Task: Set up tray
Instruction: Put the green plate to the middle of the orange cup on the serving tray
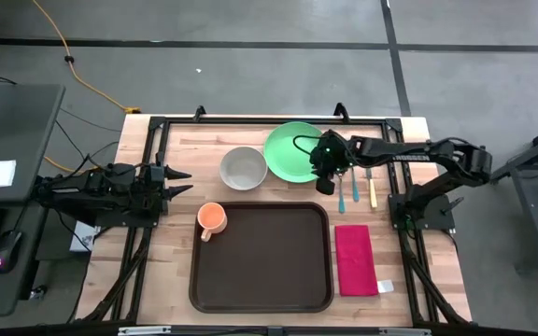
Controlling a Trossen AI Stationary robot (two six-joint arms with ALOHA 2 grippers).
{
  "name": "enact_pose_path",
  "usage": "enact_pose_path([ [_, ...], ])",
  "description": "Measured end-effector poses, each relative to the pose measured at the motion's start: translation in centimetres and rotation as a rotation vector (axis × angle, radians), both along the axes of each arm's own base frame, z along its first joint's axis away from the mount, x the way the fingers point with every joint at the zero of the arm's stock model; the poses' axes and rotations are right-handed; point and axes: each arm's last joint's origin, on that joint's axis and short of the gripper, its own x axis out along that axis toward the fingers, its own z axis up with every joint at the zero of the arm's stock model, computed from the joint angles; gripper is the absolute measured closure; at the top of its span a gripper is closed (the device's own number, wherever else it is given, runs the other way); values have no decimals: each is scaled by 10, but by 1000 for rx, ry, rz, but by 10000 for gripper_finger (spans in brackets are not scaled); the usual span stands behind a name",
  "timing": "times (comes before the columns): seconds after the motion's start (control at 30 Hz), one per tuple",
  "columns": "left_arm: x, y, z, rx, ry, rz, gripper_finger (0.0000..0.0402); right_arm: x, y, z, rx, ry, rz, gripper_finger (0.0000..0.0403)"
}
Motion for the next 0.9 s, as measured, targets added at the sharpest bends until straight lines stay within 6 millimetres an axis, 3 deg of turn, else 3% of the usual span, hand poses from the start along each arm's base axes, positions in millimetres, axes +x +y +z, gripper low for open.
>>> enact_pose_path([
  [0.4,0,0,0,-1,-1,0,222,-6,4,-4,60,63,74,303],
  [0.9,0,0,0,-1,0,0,222,-7,4,-5,12,89,109,234],
])
